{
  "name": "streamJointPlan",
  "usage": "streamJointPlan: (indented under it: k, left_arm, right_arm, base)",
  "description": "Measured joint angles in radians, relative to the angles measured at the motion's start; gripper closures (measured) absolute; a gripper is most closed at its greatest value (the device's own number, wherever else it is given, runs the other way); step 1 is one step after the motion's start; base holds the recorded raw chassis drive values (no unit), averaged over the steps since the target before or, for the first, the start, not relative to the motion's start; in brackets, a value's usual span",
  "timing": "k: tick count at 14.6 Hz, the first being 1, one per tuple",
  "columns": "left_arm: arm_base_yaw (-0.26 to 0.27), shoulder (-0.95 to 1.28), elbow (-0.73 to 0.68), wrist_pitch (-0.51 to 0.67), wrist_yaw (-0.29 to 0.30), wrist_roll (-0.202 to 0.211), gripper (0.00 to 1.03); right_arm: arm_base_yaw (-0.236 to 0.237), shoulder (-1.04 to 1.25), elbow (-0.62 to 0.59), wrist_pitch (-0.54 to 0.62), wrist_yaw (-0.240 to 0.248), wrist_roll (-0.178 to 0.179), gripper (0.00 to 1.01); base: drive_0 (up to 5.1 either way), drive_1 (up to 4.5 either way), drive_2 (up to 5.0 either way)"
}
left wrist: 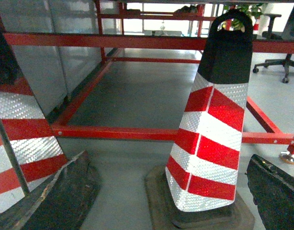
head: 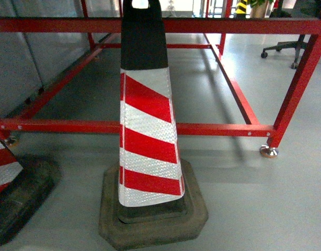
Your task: Pick blue part to blue bin on bottom shelf
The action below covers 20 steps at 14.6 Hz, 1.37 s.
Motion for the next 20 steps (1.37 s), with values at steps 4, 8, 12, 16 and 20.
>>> streamJointPlan:
  k: [4,8,12,16,20]
  left_arm:
    - [0.000,0.000,0.000,0.002,0.000,0.001,0.05]
    - [0.000,0.000,0.000,0.002,0.000,0.001,0.05]
    - [0.000,0.000,0.000,0.002,0.000,0.001,0.05]
    - [0.000,0.000,0.000,0.002,0.000,0.001,0.05]
    - [0.000,0.000,0.000,0.003,0.000,0.001,0.05]
  right_arm:
    - [0.000,0.000,0.000,0.000,-0.003,-0.002,0.03]
    - [0.000,0.000,0.000,0.001,0.000,0.000,0.03]
    - [0.000,0.000,0.000,0.001,-0.002,-0.001,0.03]
    - [0.000,0.000,0.000,0.000,0.000,0.001,0.03]
    - [0.000,0.000,0.000,0.001,-0.002,-0.002,0.03]
  base:
    - [0.0,0.00,0.0]
    - [0.0,0.00,0.0]
    - [0.0,0.00,0.0]
    - [0.0,0.00,0.0]
    - [0.0,0.00,0.0]
